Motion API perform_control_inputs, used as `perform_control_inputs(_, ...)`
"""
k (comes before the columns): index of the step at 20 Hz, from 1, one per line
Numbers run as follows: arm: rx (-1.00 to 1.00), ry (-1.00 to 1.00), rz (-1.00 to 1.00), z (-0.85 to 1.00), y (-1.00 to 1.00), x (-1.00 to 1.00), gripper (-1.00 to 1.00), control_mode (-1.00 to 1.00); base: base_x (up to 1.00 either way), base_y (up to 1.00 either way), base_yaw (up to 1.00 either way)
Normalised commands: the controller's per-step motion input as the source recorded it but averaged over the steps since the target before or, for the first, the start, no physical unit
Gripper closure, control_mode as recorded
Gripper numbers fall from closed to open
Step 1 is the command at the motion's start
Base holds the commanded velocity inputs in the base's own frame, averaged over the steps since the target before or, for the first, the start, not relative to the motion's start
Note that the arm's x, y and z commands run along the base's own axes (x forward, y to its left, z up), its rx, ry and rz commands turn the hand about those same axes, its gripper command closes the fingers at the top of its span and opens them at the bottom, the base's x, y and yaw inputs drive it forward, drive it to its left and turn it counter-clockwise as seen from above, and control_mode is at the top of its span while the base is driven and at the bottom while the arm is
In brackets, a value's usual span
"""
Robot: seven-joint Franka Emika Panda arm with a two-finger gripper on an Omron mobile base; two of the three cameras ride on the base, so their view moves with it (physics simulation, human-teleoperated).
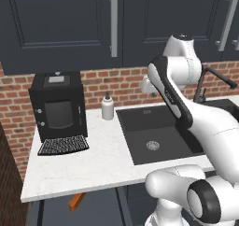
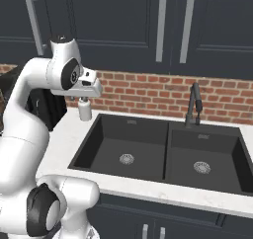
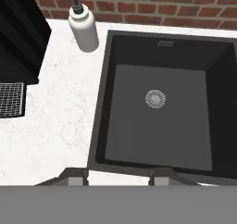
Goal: Pick up the knife from the drawer and place it on the cutting board. Then place the meat from the plate to the cutting board.
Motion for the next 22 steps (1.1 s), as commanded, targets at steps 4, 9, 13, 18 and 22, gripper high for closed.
perform_control_inputs(4,0.0,-0.11,0.0,0.0,0.0,-0.38,-1.0,-1.0,0.0,0.0,0.0)
perform_control_inputs(9,0.0,0.04,0.05,-0.11,0.1,-0.74,-1.0,-1.0,0.0,0.0,0.0)
perform_control_inputs(13,0.0,0.0,0.02,-0.13,0.2,-0.95,-1.0,-1.0,0.0,0.0,0.0)
perform_control_inputs(18,0.0,0.0,-0.01,-0.06,0.29,-0.87,-1.0,-1.0,0.0,0.0,0.0)
perform_control_inputs(22,0.0,0.0,0.0,0.0,0.13,-0.68,-1.0,-1.0,0.0,0.0,0.0)
